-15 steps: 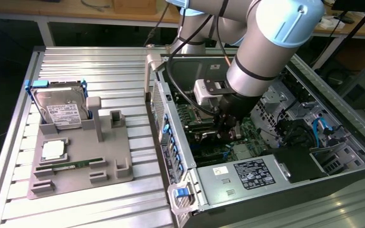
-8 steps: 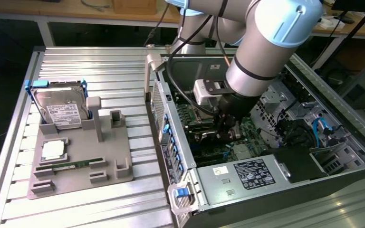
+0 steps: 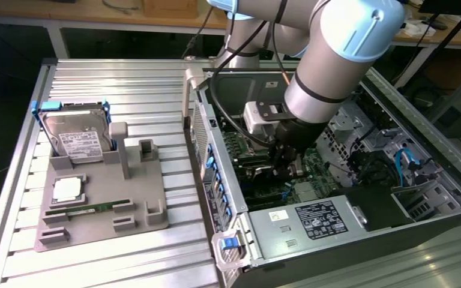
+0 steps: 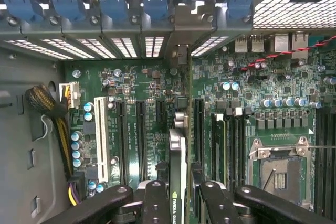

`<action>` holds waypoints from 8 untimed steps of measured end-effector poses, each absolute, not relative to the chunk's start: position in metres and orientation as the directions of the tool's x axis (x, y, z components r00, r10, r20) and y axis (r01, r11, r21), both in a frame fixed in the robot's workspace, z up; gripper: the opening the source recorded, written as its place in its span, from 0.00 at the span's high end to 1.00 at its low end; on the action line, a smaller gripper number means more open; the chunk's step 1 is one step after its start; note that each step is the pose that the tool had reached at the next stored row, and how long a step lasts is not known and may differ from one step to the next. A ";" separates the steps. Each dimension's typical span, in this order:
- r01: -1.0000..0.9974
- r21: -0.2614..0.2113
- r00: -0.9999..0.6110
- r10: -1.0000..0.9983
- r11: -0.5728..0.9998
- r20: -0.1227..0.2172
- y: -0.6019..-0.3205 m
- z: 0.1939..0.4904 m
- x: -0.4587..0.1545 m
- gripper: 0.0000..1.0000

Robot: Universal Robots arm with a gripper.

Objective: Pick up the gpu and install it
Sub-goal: 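Insert the gpu into the slot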

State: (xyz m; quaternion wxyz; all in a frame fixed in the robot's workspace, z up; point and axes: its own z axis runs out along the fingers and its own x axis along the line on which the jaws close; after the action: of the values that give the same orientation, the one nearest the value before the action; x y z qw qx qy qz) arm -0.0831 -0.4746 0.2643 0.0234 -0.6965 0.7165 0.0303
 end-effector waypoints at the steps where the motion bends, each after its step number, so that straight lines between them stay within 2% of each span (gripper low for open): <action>1: -1.000 0.011 -0.029 -0.997 0.028 -0.076 -0.474 0.264 -0.083 0.73; 8: -1.000 0.010 -0.028 -0.997 0.028 -0.077 -0.474 0.267 -0.083 0.73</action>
State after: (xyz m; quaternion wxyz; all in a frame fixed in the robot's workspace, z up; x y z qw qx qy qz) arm -0.0831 -0.4740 0.2673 0.0241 -0.6965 0.7165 0.0306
